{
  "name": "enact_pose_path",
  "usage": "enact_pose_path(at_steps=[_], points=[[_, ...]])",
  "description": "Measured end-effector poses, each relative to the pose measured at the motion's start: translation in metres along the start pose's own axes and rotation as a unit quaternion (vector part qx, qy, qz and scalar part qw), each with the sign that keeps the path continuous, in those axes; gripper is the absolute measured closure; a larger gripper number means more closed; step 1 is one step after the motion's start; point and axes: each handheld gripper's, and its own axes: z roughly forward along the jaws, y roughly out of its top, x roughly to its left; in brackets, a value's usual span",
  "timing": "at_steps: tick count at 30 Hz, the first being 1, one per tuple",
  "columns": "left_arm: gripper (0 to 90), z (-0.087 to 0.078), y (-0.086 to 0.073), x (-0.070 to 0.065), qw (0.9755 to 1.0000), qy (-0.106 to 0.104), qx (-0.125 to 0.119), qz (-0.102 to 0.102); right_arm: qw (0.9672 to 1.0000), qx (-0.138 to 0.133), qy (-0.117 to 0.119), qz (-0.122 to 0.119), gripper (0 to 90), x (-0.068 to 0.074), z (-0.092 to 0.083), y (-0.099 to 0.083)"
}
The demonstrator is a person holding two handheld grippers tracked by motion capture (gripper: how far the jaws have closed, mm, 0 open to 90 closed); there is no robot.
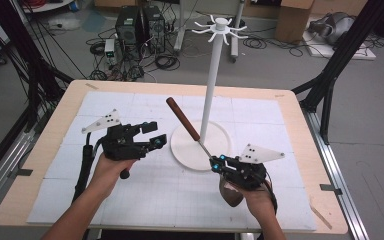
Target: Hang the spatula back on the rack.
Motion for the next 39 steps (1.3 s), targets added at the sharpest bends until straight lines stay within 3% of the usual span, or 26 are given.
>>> enact_pose_path(at_steps=[4,10,15,17,27,34,39], points=[[29.9,0.006,0.009,-0.005,0.9999,-0.008,-0.002,0.006,0.9999,-0.014,0.001,-0.002,84.5,0.002,-0.003,0.009],[29.5,0.018,0.022,-0.011,0.9996,-0.024,-0.013,-0.005,0.9998,-0.01,-0.004,-0.016,84.5,0.011,-0.002,0.02],[29.8,0.033,0.029,-0.013,0.9996,-0.022,0.007,-0.013,0.9998,-0.004,-0.005,-0.016,84.5,0.016,0.002,0.02],[31.2,0.039,0.03,-0.011,0.9993,-0.022,0.015,-0.026,0.9999,-0.004,-0.003,-0.016,84.5,0.018,0.003,0.02],[61.8,0.053,0.032,-0.011,0.9972,-0.008,0.038,-0.063,0.9998,0.007,-0.008,-0.015,84.4,0.019,0.004,0.019],[67.3,0.052,0.035,-0.015,0.9959,-0.025,0.034,-0.08,0.9999,0.011,-0.004,-0.008,84.4,0.02,0.006,0.019],[70.4,0.051,0.04,-0.022,0.9963,-0.042,0.023,-0.072,0.9999,0.01,0.005,-0.006,84.3,0.022,0.009,0.022]])
